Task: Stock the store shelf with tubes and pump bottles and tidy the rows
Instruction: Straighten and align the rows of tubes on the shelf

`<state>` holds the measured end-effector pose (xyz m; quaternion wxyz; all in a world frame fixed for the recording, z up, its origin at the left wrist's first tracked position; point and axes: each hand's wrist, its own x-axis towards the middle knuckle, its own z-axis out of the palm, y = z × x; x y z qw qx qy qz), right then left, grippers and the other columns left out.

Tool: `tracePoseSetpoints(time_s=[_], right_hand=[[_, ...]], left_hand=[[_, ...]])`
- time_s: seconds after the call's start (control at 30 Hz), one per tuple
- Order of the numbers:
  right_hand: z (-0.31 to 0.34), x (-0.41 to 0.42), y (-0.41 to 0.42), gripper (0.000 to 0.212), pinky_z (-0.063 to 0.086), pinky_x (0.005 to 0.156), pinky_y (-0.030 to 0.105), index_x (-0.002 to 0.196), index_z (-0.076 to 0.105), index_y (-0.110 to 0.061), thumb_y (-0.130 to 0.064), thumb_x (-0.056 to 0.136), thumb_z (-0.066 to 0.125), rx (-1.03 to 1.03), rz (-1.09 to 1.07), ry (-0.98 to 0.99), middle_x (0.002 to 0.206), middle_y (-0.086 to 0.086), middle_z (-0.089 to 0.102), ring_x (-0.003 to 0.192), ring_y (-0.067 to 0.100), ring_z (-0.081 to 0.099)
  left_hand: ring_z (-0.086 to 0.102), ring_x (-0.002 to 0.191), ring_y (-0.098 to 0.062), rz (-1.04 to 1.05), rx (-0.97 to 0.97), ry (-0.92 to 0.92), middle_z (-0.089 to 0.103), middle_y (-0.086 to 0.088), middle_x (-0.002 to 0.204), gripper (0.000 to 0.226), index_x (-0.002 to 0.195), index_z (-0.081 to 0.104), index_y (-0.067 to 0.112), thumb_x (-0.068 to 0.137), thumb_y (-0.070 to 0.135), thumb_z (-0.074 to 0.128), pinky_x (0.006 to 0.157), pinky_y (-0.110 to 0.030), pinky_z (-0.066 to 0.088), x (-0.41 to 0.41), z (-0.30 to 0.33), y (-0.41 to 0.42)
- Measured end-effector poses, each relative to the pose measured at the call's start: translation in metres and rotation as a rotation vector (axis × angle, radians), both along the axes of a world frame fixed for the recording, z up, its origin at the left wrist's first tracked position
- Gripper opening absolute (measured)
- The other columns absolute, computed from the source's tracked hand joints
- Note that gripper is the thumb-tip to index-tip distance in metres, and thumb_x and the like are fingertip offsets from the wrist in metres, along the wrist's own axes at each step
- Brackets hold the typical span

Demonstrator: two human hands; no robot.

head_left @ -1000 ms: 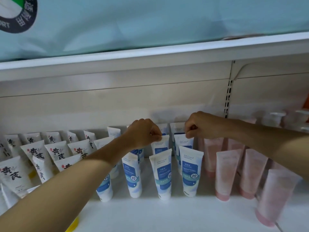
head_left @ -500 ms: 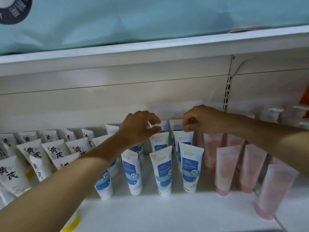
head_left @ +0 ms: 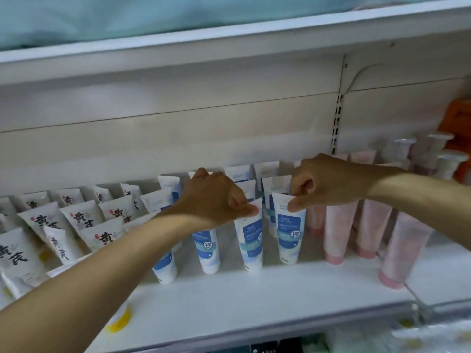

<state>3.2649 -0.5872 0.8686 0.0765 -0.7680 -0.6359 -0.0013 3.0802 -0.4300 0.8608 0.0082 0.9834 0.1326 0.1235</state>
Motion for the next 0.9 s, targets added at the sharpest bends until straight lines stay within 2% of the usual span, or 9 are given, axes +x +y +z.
tracePoseSetpoints(time_s=[0.1, 0.27, 0.33, 0.43, 0.53, 0.63, 0.8, 0.9], right_hand=[[-0.003, 0.0007, 0.0001, 0.022, 0.043, 0.061, 0.024, 0.078, 0.072, -0.021, -0.043, 0.081, 0.07, -0.014, 0.011, -0.004, 0.068, -0.004, 0.066, 0.066, 0.014, 0.061], [-0.0024, 0.0036, 0.0004, 0.005, 0.04, 0.058, 0.016, 0.079, 0.074, -0.026, -0.027, 0.083, 0.072, -0.029, 0.028, 0.129, 0.065, -0.01, 0.066, 0.06, 0.006, 0.058], [-0.0032, 0.005, 0.0018, 0.006, 0.038, 0.055, 0.015, 0.079, 0.075, -0.022, -0.025, 0.083, 0.072, -0.021, 0.044, 0.157, 0.062, -0.008, 0.065, 0.056, 0.004, 0.054], [-0.0036, 0.0066, 0.003, 0.009, 0.04, 0.055, 0.019, 0.077, 0.074, -0.019, -0.025, 0.083, 0.071, -0.02, 0.066, 0.145, 0.061, -0.007, 0.064, 0.055, 0.004, 0.054], [-0.0036, 0.0067, 0.003, 0.012, 0.046, 0.059, 0.027, 0.075, 0.073, -0.018, -0.026, 0.084, 0.07, -0.025, 0.081, 0.133, 0.063, -0.006, 0.065, 0.057, 0.007, 0.057], [-0.0035, 0.0065, 0.0038, 0.015, 0.048, 0.061, 0.033, 0.073, 0.071, -0.018, -0.026, 0.085, 0.07, -0.027, 0.088, 0.12, 0.062, -0.005, 0.065, 0.057, 0.009, 0.057], [-0.0032, 0.0055, 0.0041, 0.018, 0.044, 0.057, 0.026, 0.067, 0.068, -0.02, -0.025, 0.084, 0.07, -0.026, 0.103, 0.14, 0.058, -0.008, 0.061, 0.054, 0.006, 0.054], [-0.0037, 0.0065, 0.0033, 0.017, 0.045, 0.058, 0.028, 0.068, 0.069, -0.021, -0.026, 0.084, 0.07, -0.029, 0.1, 0.152, 0.059, -0.008, 0.063, 0.054, 0.005, 0.054]], left_hand=[[0.054, 0.087, -0.005, 0.004, 0.001, 0.031, 0.051, 0.023, 0.068, 0.03, 0.099, 0.073, 0.032, 0.09, 0.054, 0.055, 0.099, -0.031, 0.029, 0.001, -0.0011, -0.0007], [0.045, 0.08, 0.0, 0.02, -0.027, 0.018, 0.045, 0.026, 0.065, 0.027, 0.099, 0.073, 0.033, 0.09, 0.052, 0.057, 0.093, -0.026, 0.026, 0.0027, -0.0016, -0.0028], [0.048, 0.08, 0.001, 0.014, -0.032, 0.015, 0.048, 0.026, 0.066, 0.026, 0.098, 0.073, 0.034, 0.089, 0.053, 0.058, 0.096, -0.028, 0.028, 0.002, -0.0024, -0.0025], [0.042, 0.075, 0.003, 0.029, -0.043, -0.003, 0.046, 0.026, 0.068, 0.026, 0.101, 0.073, 0.035, 0.09, 0.052, 0.058, 0.087, -0.026, 0.024, -0.0001, -0.0014, -0.0051], [0.035, 0.071, 0.005, 0.034, -0.015, 0.01, 0.04, 0.027, 0.068, 0.025, 0.104, 0.072, 0.036, 0.091, 0.051, 0.056, 0.084, -0.025, 0.021, -0.0017, 0.0005, -0.0086], [0.037, 0.072, 0.005, 0.048, -0.008, 0.017, 0.041, 0.028, 0.068, 0.025, 0.102, 0.072, 0.037, 0.091, 0.052, 0.056, 0.085, -0.026, 0.024, -0.0015, 0.0001, -0.0075], [0.041, 0.077, 0.0, 0.059, -0.012, 0.026, 0.042, 0.028, 0.067, 0.026, 0.103, 0.072, 0.037, 0.09, 0.053, 0.057, 0.089, -0.025, 0.024, -0.0009, -0.0005, -0.0084], [0.04, 0.074, 0.002, 0.057, -0.008, 0.02, 0.044, 0.027, 0.067, 0.024, 0.099, 0.072, 0.037, 0.09, 0.053, 0.057, 0.087, -0.025, 0.024, -0.0015, -0.0014, -0.0085]])
